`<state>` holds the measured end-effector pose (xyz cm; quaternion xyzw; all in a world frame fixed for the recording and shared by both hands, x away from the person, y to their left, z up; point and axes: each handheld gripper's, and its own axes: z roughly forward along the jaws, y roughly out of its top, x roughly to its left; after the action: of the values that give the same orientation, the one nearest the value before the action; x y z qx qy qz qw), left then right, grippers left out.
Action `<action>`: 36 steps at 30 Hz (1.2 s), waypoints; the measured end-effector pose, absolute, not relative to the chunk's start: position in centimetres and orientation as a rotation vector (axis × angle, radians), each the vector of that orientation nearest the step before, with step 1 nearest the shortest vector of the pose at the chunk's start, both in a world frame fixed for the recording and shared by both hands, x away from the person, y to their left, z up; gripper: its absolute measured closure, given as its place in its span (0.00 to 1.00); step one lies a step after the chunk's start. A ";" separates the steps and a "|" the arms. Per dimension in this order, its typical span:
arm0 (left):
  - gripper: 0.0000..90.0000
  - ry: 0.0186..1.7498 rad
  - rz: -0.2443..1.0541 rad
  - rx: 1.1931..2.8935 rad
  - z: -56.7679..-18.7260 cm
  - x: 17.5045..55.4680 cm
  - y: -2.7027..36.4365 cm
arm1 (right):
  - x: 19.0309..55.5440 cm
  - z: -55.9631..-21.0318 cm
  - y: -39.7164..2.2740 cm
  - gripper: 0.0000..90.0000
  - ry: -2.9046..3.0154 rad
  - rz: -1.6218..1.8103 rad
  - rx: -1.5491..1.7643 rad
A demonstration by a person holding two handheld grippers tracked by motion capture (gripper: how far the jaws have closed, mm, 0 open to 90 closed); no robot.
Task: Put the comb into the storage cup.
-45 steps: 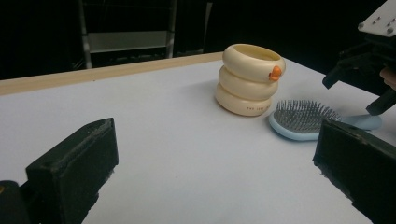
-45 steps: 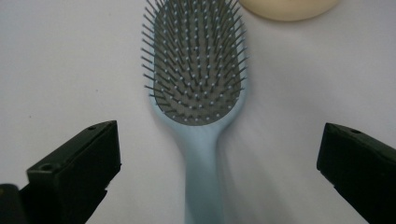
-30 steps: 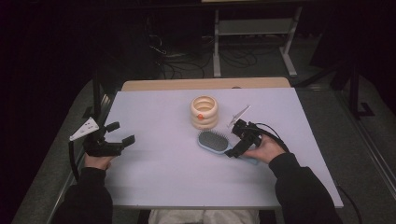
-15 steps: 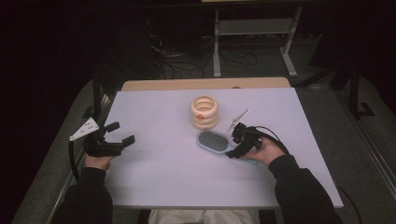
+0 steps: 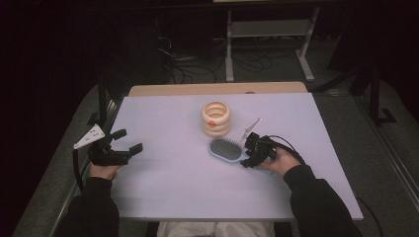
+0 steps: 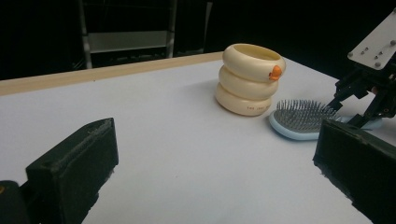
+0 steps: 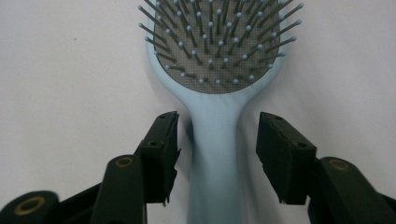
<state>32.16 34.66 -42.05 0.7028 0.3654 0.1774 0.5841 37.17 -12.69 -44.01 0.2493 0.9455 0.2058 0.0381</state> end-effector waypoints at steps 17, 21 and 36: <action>0.00 0.853 0.416 1.642 -42.1 32.2 34.7 | 37.0 -43.9 -12.9 0.76 2.901 0.643 0.735; 0.00 0.854 0.416 1.639 -42.1 32.2 34.7 | 37.0 -43.9 -13.0 0.76 2.897 0.651 0.743; 0.00 0.854 0.416 1.639 -42.1 32.2 34.7 | 36.4 -43.2 -13.1 0.76 2.882 0.726 0.761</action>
<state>32.15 34.67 -42.06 0.7022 0.3662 0.1784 0.5840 36.43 -13.13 -43.24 0.2478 0.9388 0.2364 0.0367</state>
